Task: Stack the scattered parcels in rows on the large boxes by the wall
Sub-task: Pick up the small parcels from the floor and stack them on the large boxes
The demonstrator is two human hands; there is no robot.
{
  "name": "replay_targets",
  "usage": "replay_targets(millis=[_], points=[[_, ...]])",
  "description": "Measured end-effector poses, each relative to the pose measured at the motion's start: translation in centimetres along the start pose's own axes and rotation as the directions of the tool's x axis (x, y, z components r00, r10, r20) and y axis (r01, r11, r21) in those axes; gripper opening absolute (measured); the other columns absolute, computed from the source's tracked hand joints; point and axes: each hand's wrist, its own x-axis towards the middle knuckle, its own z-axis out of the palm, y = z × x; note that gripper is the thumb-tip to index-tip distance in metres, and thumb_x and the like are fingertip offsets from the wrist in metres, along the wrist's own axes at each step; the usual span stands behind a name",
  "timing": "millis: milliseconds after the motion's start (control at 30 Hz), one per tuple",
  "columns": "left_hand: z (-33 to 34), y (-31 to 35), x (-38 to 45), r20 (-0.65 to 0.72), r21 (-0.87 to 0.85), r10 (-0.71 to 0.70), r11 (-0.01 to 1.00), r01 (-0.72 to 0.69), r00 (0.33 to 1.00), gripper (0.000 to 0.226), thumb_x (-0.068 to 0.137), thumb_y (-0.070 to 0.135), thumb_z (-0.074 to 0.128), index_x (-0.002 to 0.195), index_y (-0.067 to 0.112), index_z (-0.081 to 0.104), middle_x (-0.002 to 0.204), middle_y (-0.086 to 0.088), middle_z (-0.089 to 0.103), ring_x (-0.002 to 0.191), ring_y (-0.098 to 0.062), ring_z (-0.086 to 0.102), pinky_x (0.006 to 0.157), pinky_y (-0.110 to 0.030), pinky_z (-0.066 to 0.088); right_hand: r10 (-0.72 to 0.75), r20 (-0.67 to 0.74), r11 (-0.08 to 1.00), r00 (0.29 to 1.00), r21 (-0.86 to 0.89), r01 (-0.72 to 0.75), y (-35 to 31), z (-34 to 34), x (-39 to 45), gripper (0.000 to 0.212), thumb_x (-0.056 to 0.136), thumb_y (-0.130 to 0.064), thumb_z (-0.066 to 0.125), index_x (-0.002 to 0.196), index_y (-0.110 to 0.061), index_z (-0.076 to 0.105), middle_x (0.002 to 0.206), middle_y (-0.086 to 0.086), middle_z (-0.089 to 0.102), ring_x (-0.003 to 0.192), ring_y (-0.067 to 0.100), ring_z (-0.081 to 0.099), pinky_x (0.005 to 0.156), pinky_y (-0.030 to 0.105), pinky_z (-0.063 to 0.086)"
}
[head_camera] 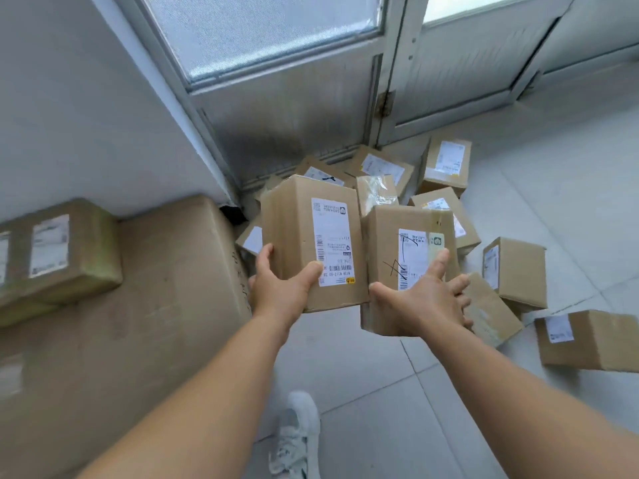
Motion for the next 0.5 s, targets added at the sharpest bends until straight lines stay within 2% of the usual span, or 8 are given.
replay_targets(millis=[100, 200, 367, 433, 500], points=[[-4.6, 1.0, -1.1, -0.064, -0.027, -0.026, 0.999, 0.025, 0.998, 0.091, 0.062, 0.05, 0.078, 0.139, 0.044, 0.03, 0.139, 0.004, 0.043, 0.12, -0.018, 0.046, 0.096, -0.033, 0.041, -0.073, 0.011, 0.997, 0.997, -0.007, 0.073, -3.3, -0.7, -3.7, 0.131, 0.057, -0.072, 0.068, 0.147, -0.029, -0.017, 0.153, 0.022, 0.005, 0.136, 0.042, 0.019, 0.102, 0.059, 0.027], [-8.9, 1.4, -1.4, -0.111, -0.075, -0.075, 0.995, 0.067, 0.991, 0.097, 0.048, 0.059, 0.075, 0.134, 0.044, 0.032, 0.136, 0.004, 0.046, 0.119, -0.02, 0.049, 0.1, -0.042, 0.044, -0.124, 0.039, 0.992, 0.992, -0.028, 0.125, -6.3, -0.1, -6.5, 0.13, 0.059, -0.071, 0.068, 0.148, -0.028, -0.016, 0.151, 0.023, 0.006, 0.131, 0.042, 0.024, 0.099, 0.056, 0.03], [-16.1, 0.2, 0.5, -0.195, -0.155, -0.124, 0.983, 0.094, 0.973, 0.093, 0.06, 0.05, 0.079, 0.138, 0.036, 0.03, 0.135, 0.007, 0.042, 0.115, -0.019, 0.048, 0.094, -0.036, 0.044, -0.21, 0.07, 0.973, 0.975, -0.078, 0.215, -12.2, 3.4, -10.2, 0.13, 0.057, -0.072, 0.067, 0.147, -0.028, -0.016, 0.152, 0.024, 0.005, 0.133, 0.043, 0.023, 0.1, 0.058, 0.029], [-18.7, -0.8, 1.9, -0.232, -0.178, -0.15, 0.978, 0.109, 0.961, 0.09, 0.066, 0.045, 0.08, 0.14, 0.029, 0.031, 0.127, 0.008, 0.044, 0.109, -0.016, 0.048, 0.09, -0.032, 0.041, -0.231, 0.081, 0.966, 0.97, -0.098, 0.238, -14.6, 5.1, -11.4, 0.129, 0.057, -0.072, 0.066, 0.147, -0.029, -0.016, 0.151, 0.023, 0.006, 0.133, 0.042, 0.023, 0.101, 0.058, 0.029], [-21.1, -1.8, 3.4, -0.235, -0.208, -0.178, 0.97, 0.13, 0.956, 0.09, 0.067, 0.043, 0.08, 0.14, 0.026, 0.032, 0.128, 0.008, 0.048, 0.109, -0.016, 0.052, 0.09, -0.032, 0.045, -0.24, 0.08, 0.962, 0.967, -0.116, 0.248, -17.0, 6.9, -12.3, 0.128, 0.057, -0.072, 0.065, 0.147, -0.029, -0.016, 0.15, 0.022, 0.009, 0.132, 0.04, 0.024, 0.101, 0.058, 0.031]])
